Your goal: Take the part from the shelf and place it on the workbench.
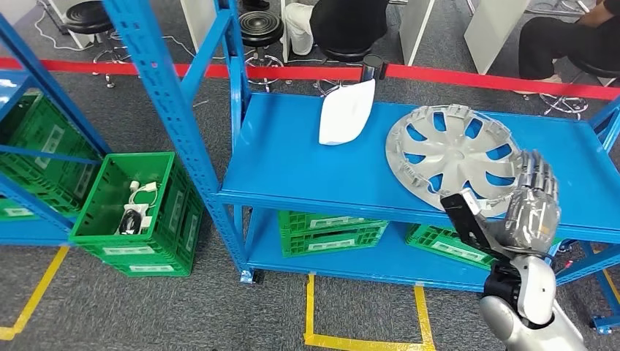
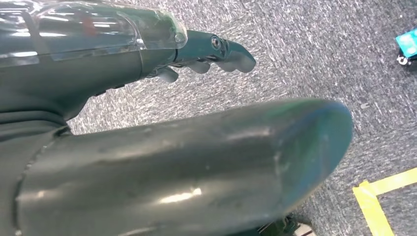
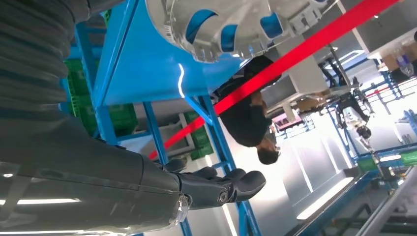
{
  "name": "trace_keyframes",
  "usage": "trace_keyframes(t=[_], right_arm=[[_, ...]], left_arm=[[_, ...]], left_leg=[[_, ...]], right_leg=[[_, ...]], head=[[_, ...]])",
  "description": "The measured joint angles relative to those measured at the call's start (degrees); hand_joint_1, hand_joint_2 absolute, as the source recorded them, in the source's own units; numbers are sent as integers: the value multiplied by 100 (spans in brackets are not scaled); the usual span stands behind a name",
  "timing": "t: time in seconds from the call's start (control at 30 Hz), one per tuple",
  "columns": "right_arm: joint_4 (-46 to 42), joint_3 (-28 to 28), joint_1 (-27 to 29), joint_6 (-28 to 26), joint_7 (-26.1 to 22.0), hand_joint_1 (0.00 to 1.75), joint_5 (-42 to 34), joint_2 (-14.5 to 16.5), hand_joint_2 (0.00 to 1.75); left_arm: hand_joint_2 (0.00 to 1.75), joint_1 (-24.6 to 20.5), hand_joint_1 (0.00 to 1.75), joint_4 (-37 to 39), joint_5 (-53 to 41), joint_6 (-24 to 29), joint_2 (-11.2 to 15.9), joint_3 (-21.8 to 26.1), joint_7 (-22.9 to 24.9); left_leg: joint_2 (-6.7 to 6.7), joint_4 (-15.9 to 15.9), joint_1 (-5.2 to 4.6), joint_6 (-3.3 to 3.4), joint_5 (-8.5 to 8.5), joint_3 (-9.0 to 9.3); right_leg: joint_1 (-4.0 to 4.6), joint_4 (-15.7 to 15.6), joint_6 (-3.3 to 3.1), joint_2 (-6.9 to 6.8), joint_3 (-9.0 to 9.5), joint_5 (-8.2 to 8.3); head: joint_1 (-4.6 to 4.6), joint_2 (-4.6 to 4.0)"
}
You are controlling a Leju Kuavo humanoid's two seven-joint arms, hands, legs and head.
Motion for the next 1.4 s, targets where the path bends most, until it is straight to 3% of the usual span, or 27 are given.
trace_keyframes(t=[0.07,0.1,0.13,0.17,0.23,0.3,0.4,0.47,0.57,0.6,0.63,0.67,0.77,0.83,0.9,0.97,1.03,1.2,1.27,1.3,1.33,1.4], right_arm=[[30,-14,-7,6,-136,0,-271,-25,175],[47,-5,-12,16,-233,0,-454,-35,175],[65,10,-28,29,-334,0,-675,-48,175],[83,29,-53,40,-433,0,-894,-63,175],[111,70,-116,46,-577,0,-1227,-95,175],[132,110,-168,26,-652,0,-1371,-124,175],[155,155,-189,-116,-769,0,-1585,-141,175],[159,192,-184,-221,-831,0,-1647,-125,175],[164,259,-160,-285,-853,0,-1621,-83,175],[165,281,-153,-295,-853,0,-1608,-68,175],[166,303,-151,-302,-852,0,-1599,-55,175],[166,323,-154,-308,-851,0,-1597,-47,175],[165,380,-171,-302,-822,0,-1579,-42,175],[166,401,-192,-219,-737,0,-1528,-74,175],[178,406,-235,-61,-637,0,-1515,-146,175],[201,406,-289,61,-597,0,-1557,-224,175],[213,405,-314,98,-594,0,-1576,-260,175],[217,405,-326,107,-594,0,-1586,-278,175],[231,405,-349,141,-591,0,-1597,-307,175],[252,406,-374,228,-571,0,-1591,-338,175],[305,406,-494,384,-559,0,-1599,-429,175],[408,408,-776,680,-565,0,-1627,-604,175]], left_arm=[[0,5,0,0,14,3,3,-9,-9],[0,7,0,0,26,6,7,-15,-13],[0,8,0,0,42,11,12,-23,-17],[0,7,0,0,61,21,16,-30,-19],[0,5,0,-1,91,45,19,-41,-19],[0,0,0,-1,118,61,21,-60,-22],[0,2,0,0,231,11,23,-97,-48],[0,-2,0,0,319,-57,23,-100,-61],[0,-2,0,0,401,-138,29,-101,20],[0,1,0,0,407,-149,30,-101,64],[0,4,0,0,405,-151,31,-101,98],[0,5,0,0,404,-152,33,-101,120],[0,2,0,-1,401,-157,39,-104,150],[0,-2,0,-1,391,-179,45,-117,164],[0,1,0,-1,380,-206,51,-132,171],[0,1,0,0,375,-218,55,-139,171],[0,-4,0,0,375,-220,57,-140,171],[0,-5,0,0,375,-220,57,-140,170],[0,-4,0,0,372,-225,57,-142,170],[0,-2,0,0,368,-234,57,-150,170],[0,-2,0,-1,363,-266,57,-179,192],[0,-7,0,-2,358,-362,47,-248,253]], left_leg=[[17,2,-28,42,35,-49],[27,3,-46,53,51,-72],[36,4,-63,56,67,-92],[45,5,-78,54,80,-103],[64,7,-101,43,97,-114],[87,29,-118,12,115,-152],[112,53,-121,-71,143,-219],[86,244,-108,-141,-30,-304],[39,1233,-26,-259,-594,-718],[36,1513,4,-291,-687,-832],[37,1606,31,-319,-670,-860],[40,1482,55,-343,-547,-783],[42,477,110,-388,-88,-243],[35,199,97,-335,-62,-122],[36,188,78,-233,-50,-149],[39,167,77,-151,-15,-161],[43,155,80,-116,4,-165],[44,155,77,-110,7,-169],[50,156,64,-83,13,-179],[54,157,42,-61,20,-191],[65,157,3,-38,30,-204],[87,174,-82,-26,50,-248]], right_leg=[[-1,729,27,0,-273,-378],[0,957,33,0,-342,-453],[1,991,29,0,-322,-423],[4,794,12,-1,-190,-289],[21,21,-59,-1,248,52],[53,-547,-138,-6,531,199],[59,-687,-215,-12,542,238],[27,-747,-258,-22,536,300],[10,-759,-274,-46,499,335],[5,-749,-269,-53,485,339],[-3,-734,-261,-56,471,340],[-16,-714,-248,-58,460,338],[-50,-629,-161,-51,434,299],[-49,-583,-76,-41,394,295],[-62,-576,-5,-37,364,306],[-81,-499,35,-38,328,220],[-86,-411,46,-38,293,129],[-82,-310,46,-38,253,55],[-70,76,48,-37,96,-158],[-62,448,44,-37,-59,-310],[-24,412,-17,-32,-26,-243],[47,-43,-154,-26,201,34]], head=[[61,0],[80,0],[91,0],[98,0],[111,0],[118,0],[129,0],[111,0],[56,0],[50,0],[46,0],[44,0],[10,0],[-6,0],[15,0],[42,0],[58,0],[76,0],[116,0],[153,0],[191,0],[230,0]])
